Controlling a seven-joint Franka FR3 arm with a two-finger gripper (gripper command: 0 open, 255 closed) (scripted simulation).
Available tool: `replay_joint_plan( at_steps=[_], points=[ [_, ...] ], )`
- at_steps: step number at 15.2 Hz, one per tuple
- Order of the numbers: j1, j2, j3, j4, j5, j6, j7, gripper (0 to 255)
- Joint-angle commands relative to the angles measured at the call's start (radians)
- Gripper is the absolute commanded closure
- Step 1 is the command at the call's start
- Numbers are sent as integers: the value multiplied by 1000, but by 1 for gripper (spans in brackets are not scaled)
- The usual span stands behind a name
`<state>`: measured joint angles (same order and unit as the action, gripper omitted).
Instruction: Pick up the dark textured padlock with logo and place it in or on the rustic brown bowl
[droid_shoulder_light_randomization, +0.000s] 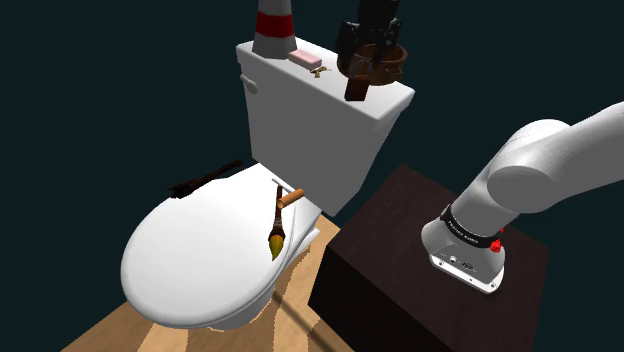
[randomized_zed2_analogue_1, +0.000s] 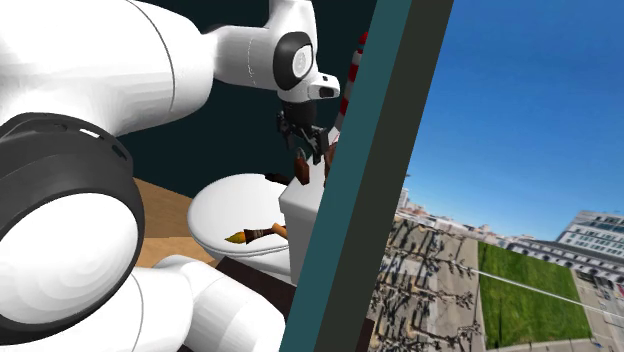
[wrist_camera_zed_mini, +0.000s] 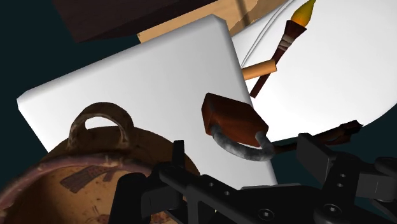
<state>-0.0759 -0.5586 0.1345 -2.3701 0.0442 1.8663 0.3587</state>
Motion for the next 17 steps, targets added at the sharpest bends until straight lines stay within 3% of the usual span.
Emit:
replay_joint_plan(
  at_steps=[1, 8, 9, 17],
  points=[
    [0, 5, 2, -18, 0, 23, 2, 0],
    [0, 5, 2, -18, 0, 23, 2, 0],
    [0, 5, 2, -18, 0, 23, 2, 255],
    [0, 5, 2, -18, 0, 23, 1, 255]
  ],
)
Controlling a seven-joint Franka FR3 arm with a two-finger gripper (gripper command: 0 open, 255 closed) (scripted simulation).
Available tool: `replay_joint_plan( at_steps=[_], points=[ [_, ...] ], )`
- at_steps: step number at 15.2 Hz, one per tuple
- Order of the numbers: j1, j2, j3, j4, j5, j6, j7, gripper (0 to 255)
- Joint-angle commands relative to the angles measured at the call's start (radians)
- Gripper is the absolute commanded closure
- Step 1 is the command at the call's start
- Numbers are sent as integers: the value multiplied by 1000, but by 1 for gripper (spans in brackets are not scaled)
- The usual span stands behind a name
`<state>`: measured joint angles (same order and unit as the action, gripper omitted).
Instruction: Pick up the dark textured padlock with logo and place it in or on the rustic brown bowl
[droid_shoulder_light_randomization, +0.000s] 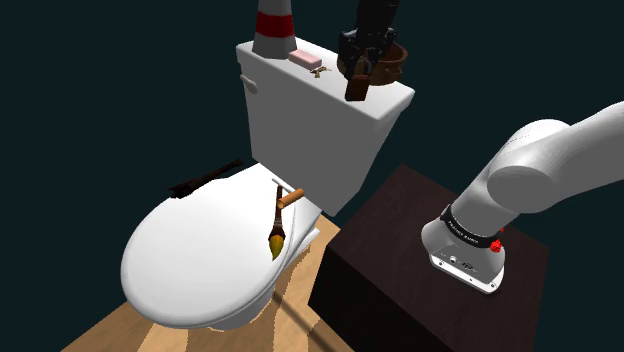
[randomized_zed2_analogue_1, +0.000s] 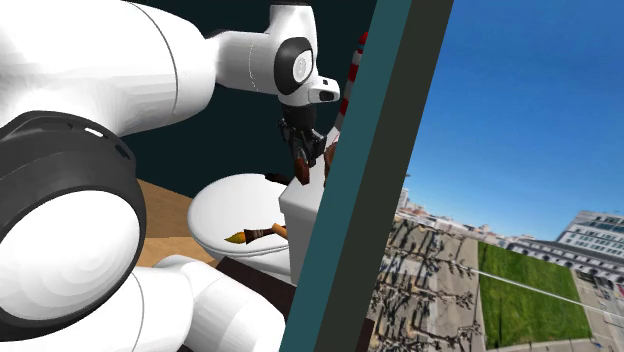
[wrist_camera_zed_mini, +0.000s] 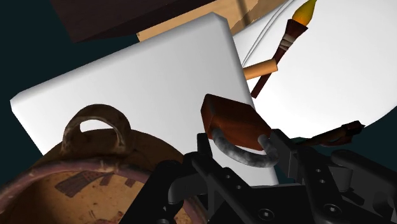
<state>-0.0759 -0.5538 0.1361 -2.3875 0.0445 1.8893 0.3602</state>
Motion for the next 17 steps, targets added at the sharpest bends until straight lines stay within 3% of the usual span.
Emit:
replay_joint_plan(
  at_steps=[1, 17],
  points=[
    [0, 0, 0, 0, 0, 0, 0, 255],
    [-5, 13, -9, 225, -7, -212, -2, 255]
  ],
)
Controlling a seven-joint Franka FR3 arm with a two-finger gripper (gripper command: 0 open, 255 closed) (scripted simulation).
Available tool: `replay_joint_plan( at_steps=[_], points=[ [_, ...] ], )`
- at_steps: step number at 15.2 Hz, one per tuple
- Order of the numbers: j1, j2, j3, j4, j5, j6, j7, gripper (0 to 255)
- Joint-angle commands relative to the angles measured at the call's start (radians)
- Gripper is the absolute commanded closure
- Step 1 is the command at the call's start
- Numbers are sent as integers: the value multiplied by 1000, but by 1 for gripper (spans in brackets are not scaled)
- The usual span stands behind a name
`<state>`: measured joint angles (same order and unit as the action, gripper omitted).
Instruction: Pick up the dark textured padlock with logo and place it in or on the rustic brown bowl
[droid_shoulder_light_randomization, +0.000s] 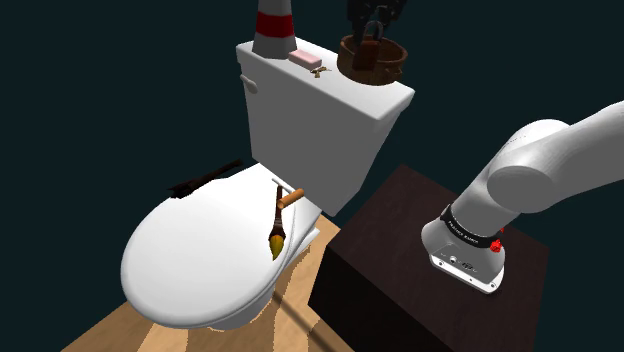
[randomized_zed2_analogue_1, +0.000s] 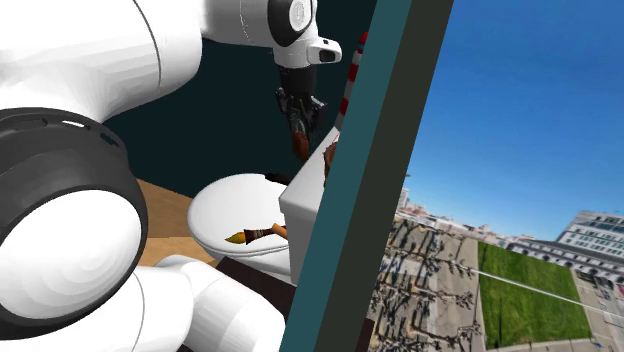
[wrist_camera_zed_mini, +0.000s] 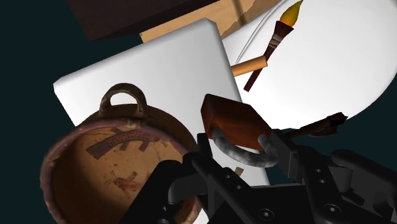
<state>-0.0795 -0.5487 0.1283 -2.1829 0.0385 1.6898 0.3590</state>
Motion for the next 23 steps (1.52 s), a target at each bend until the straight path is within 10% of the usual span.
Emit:
replay_joint_plan(
  at_steps=[1, 13, 23],
  points=[
    [-2, 11, -1, 36, -2, -26, -1, 255],
    [-6, 55, -4, 229, -8, -174, 0, 255],
    [-76, 233, -163, 417, -66, -183, -219, 255]
  ],
)
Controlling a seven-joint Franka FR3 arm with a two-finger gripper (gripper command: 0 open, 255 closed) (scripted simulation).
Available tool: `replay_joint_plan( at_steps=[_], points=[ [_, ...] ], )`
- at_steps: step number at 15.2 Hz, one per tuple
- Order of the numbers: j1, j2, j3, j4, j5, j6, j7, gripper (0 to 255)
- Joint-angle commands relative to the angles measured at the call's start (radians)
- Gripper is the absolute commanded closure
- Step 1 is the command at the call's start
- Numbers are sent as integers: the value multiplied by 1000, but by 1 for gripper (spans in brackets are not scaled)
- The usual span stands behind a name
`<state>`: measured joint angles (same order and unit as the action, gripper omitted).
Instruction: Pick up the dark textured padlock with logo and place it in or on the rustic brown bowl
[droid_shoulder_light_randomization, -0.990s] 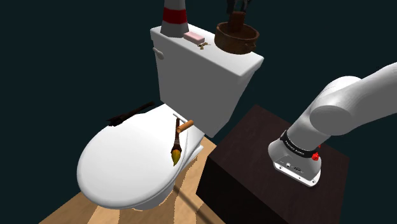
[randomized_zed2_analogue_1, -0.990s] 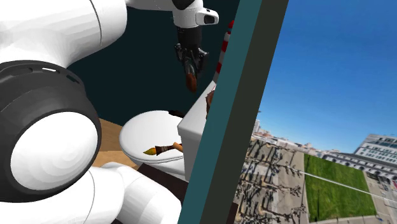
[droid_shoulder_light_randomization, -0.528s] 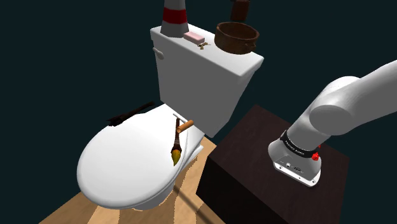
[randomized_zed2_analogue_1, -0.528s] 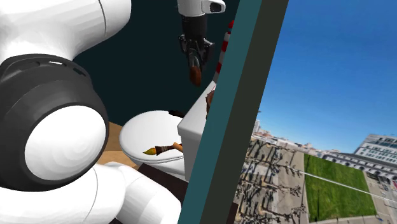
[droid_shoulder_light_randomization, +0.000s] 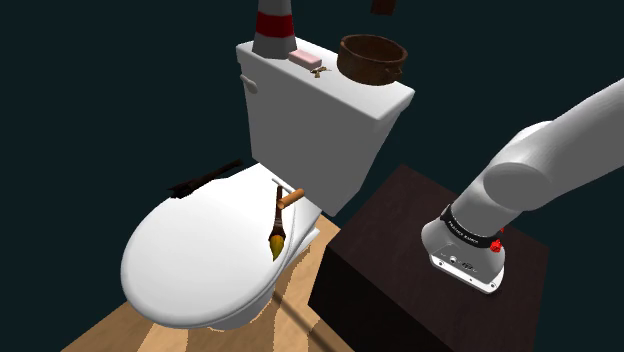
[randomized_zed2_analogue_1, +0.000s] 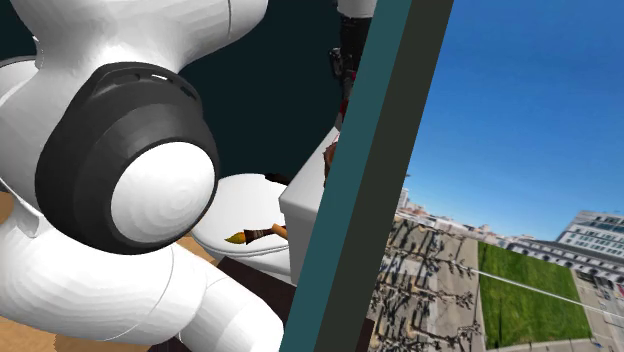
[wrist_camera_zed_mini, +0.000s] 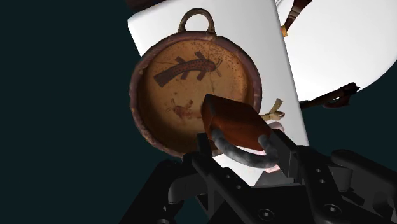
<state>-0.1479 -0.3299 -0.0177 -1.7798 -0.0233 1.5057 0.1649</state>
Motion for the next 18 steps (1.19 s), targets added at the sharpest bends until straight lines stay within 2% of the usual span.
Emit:
replay_joint_plan(
  at_steps=[1, 18],
  points=[
    [-18, 48, -38, 52, -7, -3, -57, 255],
    [-20, -13, -39, -232, -11, 221, -51, 255]
  ],
)
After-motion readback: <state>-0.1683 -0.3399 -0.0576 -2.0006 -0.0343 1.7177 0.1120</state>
